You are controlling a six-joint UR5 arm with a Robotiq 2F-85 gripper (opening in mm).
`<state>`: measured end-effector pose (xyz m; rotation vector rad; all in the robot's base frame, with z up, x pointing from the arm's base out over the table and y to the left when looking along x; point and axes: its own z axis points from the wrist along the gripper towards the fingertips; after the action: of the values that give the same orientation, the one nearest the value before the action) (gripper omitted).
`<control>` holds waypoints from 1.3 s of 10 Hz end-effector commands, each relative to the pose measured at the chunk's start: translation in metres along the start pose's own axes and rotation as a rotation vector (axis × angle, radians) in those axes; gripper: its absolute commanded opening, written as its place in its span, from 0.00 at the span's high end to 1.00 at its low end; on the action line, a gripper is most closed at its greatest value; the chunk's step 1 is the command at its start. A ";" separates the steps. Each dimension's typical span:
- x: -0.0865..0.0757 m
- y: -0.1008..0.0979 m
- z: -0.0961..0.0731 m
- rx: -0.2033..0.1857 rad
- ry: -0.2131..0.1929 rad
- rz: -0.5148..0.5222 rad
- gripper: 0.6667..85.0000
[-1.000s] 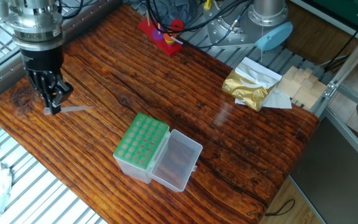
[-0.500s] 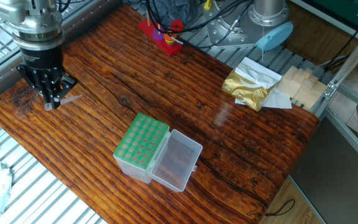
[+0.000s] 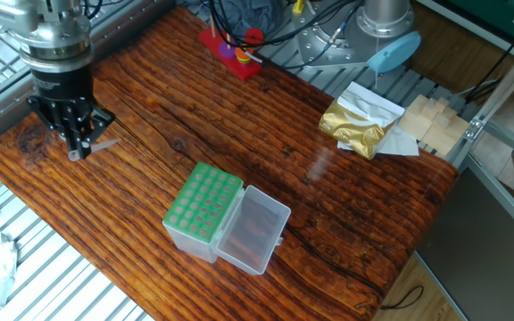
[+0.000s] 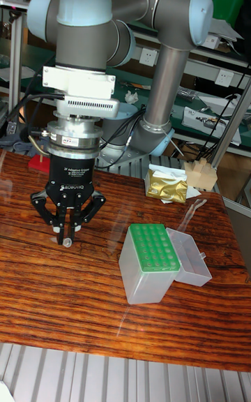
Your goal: Insert a large pipette tip into the holder for large pipette tips
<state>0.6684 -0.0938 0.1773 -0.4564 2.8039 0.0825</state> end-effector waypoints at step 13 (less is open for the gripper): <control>-0.050 0.109 -0.105 -0.038 0.072 0.247 1.00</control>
<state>0.6443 -0.0246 0.2821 -0.2013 2.9190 0.1496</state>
